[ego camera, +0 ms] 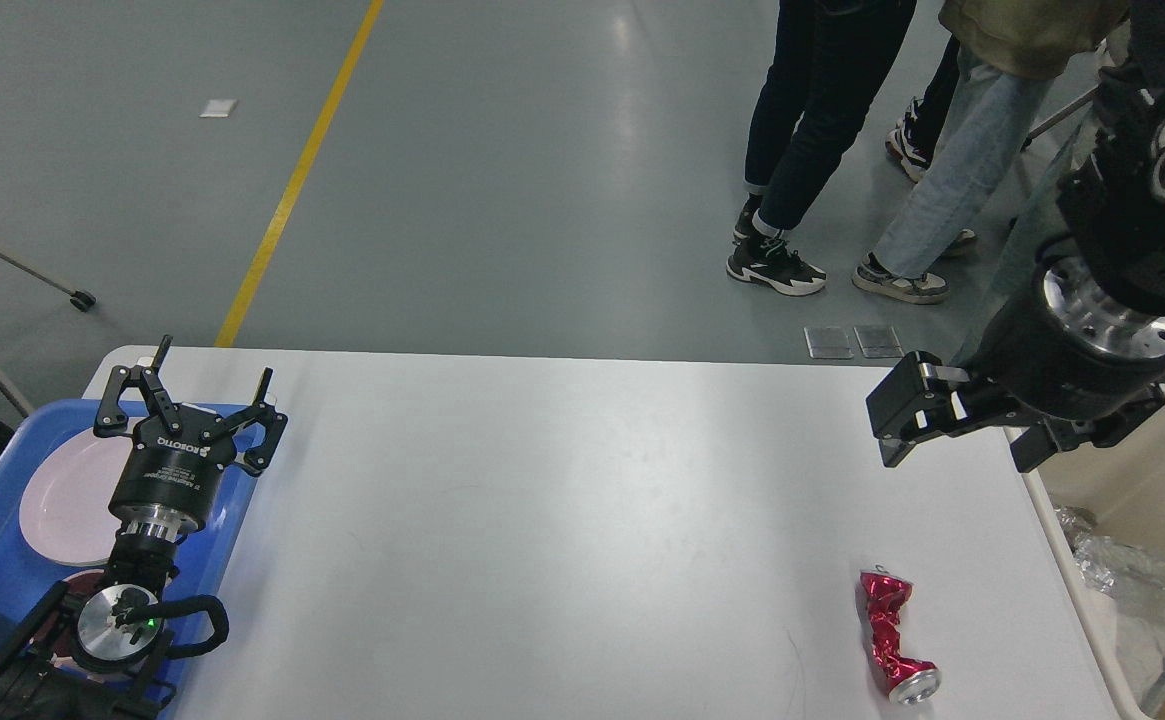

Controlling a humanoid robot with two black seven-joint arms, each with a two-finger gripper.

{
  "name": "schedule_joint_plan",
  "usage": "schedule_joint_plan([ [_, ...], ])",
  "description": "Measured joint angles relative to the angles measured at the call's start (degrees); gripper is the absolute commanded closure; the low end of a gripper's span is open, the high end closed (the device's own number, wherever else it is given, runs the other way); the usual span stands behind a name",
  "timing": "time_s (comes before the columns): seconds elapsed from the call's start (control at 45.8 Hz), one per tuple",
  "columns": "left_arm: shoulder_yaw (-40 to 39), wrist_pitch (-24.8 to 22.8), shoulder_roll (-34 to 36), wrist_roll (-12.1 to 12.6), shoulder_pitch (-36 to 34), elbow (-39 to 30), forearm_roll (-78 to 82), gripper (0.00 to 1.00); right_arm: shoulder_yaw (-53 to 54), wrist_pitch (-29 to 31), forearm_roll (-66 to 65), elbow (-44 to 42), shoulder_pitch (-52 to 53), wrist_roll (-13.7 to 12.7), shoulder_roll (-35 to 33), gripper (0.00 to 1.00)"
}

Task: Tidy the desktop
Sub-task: 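Lower the right gripper onto the red can and grasp it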

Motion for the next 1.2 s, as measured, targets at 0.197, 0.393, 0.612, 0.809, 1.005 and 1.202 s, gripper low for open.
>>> schedule_joint_plan([
  [0.197,0.0,0.0,0.0,0.0,0.0,-0.01,0.0,0.03,-1.64,-4.07,-0.75,-0.9,-5.61,-0.45,0.21,0.06],
  [0.393,0.0,-0.01,0.0,0.0,0.0,-0.03,0.0,0.03,-1.35,-13.35,-3.95,-3.07,-19.35,-0.49,0.83,0.06],
  [0.612,0.0,-0.06,0.0,0.0,0.0,-0.07,0.0,0.04,0.22,-24.79,-5.52,-8.25,-36.38,-0.49,7.12,0.06],
  [0.809,0.0,-0.07,0.0,0.0,-0.01,-0.08,0.0,0.03,4.81,-30.29,-5.47,-15.37,-48.54,-0.42,9.7,0.06],
  [1.005,0.0,-0.07,0.0,0.0,-0.01,-0.08,0.0,0.03,6.94,-31.55,-5.52,-22.65,-55.94,-0.39,11.87,0.06],
  [1.202,0.0,-0.07,0.0,0.0,-0.02,-0.08,0.0,0.03,7.07,-33.33,-5.51,-26.8,-60.71,-0.4,12.1,0.06],
])
